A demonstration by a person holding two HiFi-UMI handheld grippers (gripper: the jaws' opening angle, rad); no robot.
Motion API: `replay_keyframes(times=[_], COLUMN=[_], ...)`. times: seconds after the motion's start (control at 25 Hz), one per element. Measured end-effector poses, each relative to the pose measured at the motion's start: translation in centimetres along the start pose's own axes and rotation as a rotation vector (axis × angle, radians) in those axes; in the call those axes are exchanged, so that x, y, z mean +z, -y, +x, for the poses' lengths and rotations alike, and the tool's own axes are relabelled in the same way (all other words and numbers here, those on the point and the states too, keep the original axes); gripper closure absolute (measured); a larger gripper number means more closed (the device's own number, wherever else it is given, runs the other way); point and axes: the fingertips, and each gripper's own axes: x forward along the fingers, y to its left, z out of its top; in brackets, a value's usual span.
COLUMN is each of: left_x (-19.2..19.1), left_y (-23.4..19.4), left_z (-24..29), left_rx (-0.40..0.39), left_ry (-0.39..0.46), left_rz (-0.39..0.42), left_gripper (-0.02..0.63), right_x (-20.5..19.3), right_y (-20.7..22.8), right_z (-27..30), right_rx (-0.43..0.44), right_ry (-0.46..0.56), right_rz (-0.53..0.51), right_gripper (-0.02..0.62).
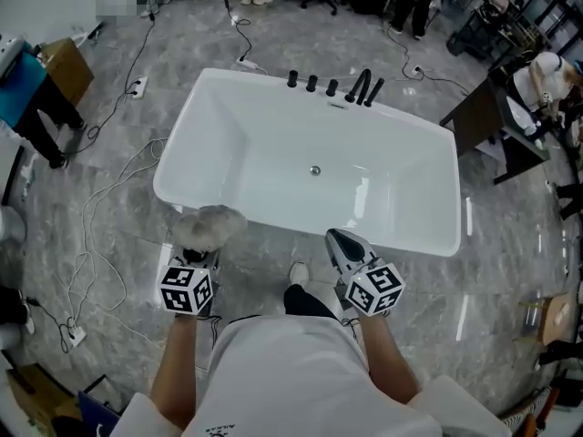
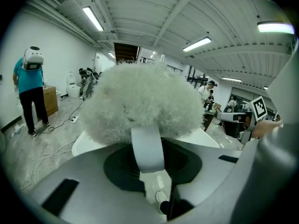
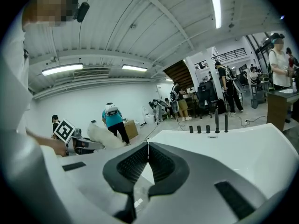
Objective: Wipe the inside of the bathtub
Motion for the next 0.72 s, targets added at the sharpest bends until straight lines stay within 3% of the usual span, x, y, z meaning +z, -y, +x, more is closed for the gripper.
replay_keyframes(times=[0.24, 0.44, 0.72], left_x=[2.6, 4.6, 4.9], left_y=[1.8, 2.6, 2.0], left_z=[4.4, 7.6, 8.8], left_rx=[0.058, 0.089, 0.154], left_ry=[-0.010, 0.025, 0.016], left_rz=[-0.035, -0.124, -0.145], left_gripper=[0.509, 0.509, 0.509], right_x=[1.8, 2.6, 3.0], right_y=[6.1, 10.9, 13.3], right_z=[2.3, 4.6, 7.7], right_rx=[0.067, 0.122, 0.185], right_ry=[-0.044, -0.069, -0.093], right_rz=[0.009, 0.009, 0.001], right_gripper=[0.575, 0.575, 0.575])
